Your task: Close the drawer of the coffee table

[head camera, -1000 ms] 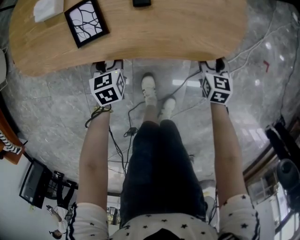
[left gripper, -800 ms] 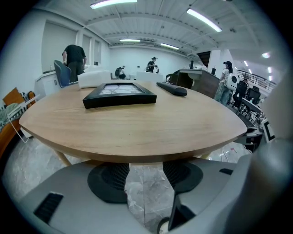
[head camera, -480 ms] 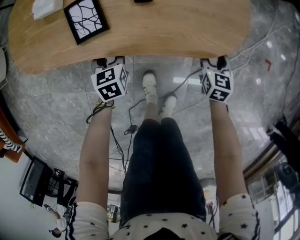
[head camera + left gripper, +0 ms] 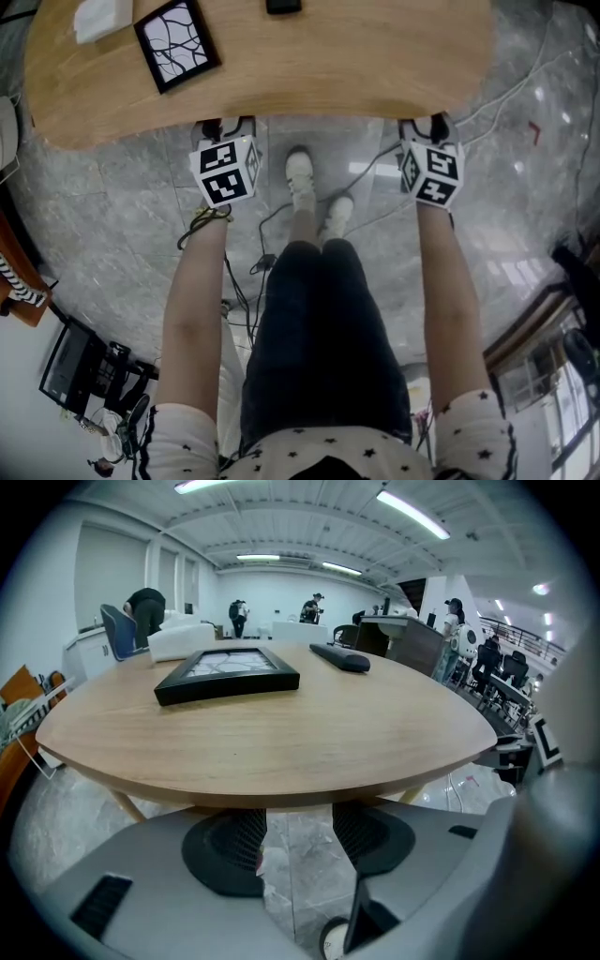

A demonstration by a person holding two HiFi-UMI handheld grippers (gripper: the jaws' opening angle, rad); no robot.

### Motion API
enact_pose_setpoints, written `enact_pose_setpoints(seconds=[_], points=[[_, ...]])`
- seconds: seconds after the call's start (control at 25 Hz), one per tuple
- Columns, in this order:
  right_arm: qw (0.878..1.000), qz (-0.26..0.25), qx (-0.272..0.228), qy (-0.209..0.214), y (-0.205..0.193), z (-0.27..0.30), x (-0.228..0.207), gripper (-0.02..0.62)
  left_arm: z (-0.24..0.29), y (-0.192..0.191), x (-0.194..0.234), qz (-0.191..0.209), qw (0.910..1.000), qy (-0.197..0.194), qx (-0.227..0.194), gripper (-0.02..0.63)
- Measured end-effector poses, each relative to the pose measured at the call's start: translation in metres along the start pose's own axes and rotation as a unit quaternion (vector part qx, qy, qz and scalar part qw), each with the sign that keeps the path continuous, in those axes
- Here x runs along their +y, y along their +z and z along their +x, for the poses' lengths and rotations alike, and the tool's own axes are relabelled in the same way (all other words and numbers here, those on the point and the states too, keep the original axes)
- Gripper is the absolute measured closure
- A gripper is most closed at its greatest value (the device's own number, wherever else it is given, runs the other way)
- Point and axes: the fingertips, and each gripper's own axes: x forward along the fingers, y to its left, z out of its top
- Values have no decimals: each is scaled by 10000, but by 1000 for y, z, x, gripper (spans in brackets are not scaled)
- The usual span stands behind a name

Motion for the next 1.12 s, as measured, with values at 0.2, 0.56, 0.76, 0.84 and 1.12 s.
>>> enact_pose_setpoints(seconds=[0.2,0.56,0.76,0.84,1.12], points=[[9999,-94,101,-53,-3,-10,-6,374,-10,0,0,-100,9999,93,-35,411],[9999,-81,46,-113,-1,-29,-6,566,-35,1,-9,-261,9992,236,-186,549],[10000,-31,1,-40,-3,-44,1,584,-52,2,-21,-308,9989,192,-312,598],[10000,-60,-40,35,-2,-50,5,586,-58,3,-27,-284,9988,134,-374,598],[9993,-72,-269,243,4,-82,13,588,-85,-3,-55,-270,9988,-120,-396,598]])
